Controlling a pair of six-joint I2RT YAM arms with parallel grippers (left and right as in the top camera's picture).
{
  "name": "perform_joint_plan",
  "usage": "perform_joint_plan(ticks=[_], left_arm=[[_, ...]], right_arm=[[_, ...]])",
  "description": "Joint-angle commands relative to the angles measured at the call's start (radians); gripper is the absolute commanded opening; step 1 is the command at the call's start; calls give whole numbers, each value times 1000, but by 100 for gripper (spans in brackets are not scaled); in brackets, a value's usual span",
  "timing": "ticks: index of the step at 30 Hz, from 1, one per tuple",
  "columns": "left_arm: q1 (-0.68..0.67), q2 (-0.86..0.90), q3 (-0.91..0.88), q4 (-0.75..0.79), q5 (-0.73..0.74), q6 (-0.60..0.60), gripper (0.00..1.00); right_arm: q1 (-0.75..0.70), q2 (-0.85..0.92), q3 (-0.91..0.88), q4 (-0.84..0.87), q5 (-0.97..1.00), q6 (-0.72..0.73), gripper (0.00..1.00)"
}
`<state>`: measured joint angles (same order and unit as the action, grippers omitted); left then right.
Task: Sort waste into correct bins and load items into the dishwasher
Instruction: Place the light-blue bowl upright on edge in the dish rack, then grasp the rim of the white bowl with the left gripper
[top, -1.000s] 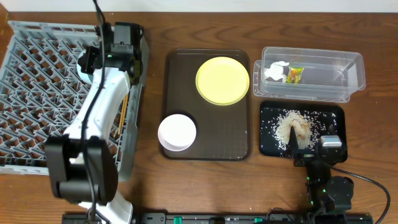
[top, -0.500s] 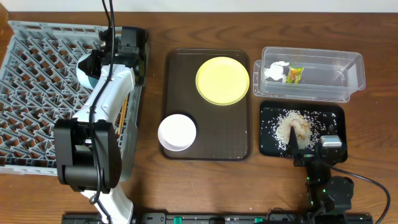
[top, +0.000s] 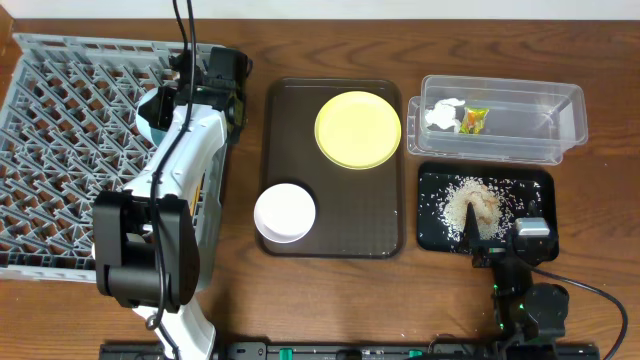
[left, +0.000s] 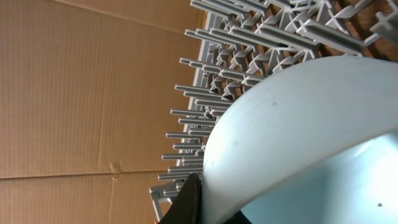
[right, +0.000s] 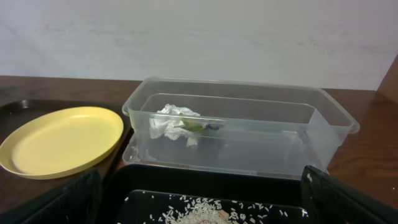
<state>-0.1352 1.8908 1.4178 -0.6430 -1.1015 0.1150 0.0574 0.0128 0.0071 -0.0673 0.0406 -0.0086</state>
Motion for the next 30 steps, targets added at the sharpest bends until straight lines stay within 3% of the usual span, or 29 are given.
perform_joint_plan(ticks=[1, 11, 13, 15, 18, 26, 30], left_arm=[[-13, 0, -10, -4, 66, -24, 6], [-58, -2, -10, -84, 68, -48, 6], [-61, -2, -10, -150, 69, -106, 15], [-61, -3, -10, -225, 69, -198, 30], [-68, -8, -9, -319, 94, -303, 38], [-161, -123, 21, -371, 445, -304, 46], [-225, -222, 21, -373, 741, -305, 50]], right_arm=[[-6, -5, -2, -4, -1, -7, 99], [-6, -5, -2, -4, -1, -7, 99], [-6, -5, -2, -4, -1, -7, 99], [-6, -5, -2, -4, -1, -7, 99], [-6, -5, -2, -4, -1, -8, 99], [-6, -5, -2, -4, -1, -7, 99], [-6, -5, -2, -4, -1, -7, 99]])
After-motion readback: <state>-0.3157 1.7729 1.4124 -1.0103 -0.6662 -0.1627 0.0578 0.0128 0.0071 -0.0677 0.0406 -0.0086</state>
